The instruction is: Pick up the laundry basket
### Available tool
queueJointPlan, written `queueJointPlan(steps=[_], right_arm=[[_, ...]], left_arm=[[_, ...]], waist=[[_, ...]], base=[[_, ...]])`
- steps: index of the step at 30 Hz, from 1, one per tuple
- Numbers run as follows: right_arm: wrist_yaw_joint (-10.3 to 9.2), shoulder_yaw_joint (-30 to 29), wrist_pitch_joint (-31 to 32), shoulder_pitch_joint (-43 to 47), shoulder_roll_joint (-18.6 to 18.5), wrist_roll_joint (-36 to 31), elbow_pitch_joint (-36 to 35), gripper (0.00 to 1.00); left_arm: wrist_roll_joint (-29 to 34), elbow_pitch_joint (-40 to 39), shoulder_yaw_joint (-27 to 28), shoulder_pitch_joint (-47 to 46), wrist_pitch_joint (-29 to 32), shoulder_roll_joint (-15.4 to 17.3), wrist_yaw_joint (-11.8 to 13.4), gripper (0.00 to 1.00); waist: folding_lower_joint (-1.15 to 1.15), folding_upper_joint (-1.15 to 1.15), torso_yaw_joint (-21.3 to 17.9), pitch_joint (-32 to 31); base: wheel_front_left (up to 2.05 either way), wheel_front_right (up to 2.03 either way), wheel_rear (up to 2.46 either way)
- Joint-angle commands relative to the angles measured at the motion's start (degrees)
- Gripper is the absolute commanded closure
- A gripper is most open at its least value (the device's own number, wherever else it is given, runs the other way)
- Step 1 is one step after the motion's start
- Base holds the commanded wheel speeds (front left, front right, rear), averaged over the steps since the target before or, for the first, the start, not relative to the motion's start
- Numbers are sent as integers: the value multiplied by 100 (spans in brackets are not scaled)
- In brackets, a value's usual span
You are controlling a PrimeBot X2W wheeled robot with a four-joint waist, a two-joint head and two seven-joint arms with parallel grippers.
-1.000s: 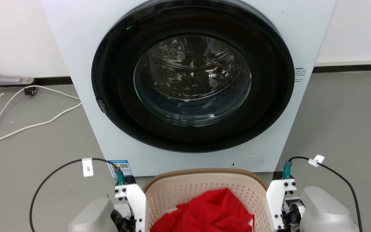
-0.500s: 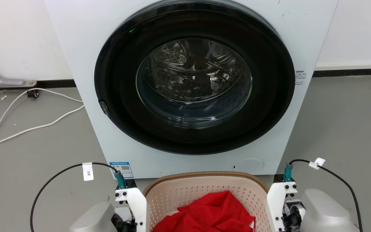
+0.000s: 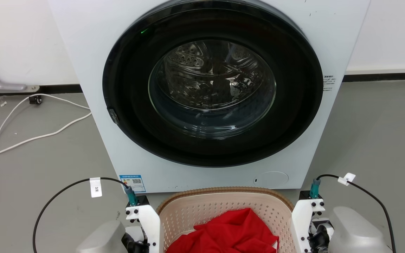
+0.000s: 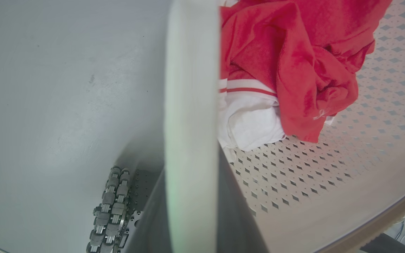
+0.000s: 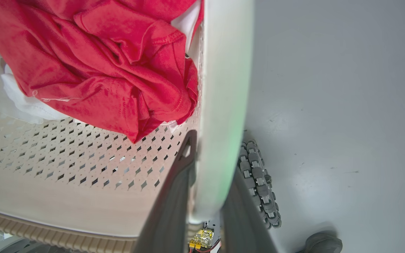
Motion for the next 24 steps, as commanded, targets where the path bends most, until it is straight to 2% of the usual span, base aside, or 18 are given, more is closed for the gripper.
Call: queueJointPlan(steps=[1, 24], right_arm=[[-1, 6, 4, 59, 59, -23, -8, 100], [-1, 215, 15, -68, 64, 132, -9, 100]], left_arm=[[-72, -69, 4, -71, -32, -67, -74, 100], [-225, -48, -59, -58, -145, -70, -74, 100]], waist=[[0, 0, 1, 5], [0, 0, -20, 46]], base=[[0, 0, 0], [0, 0, 0]])
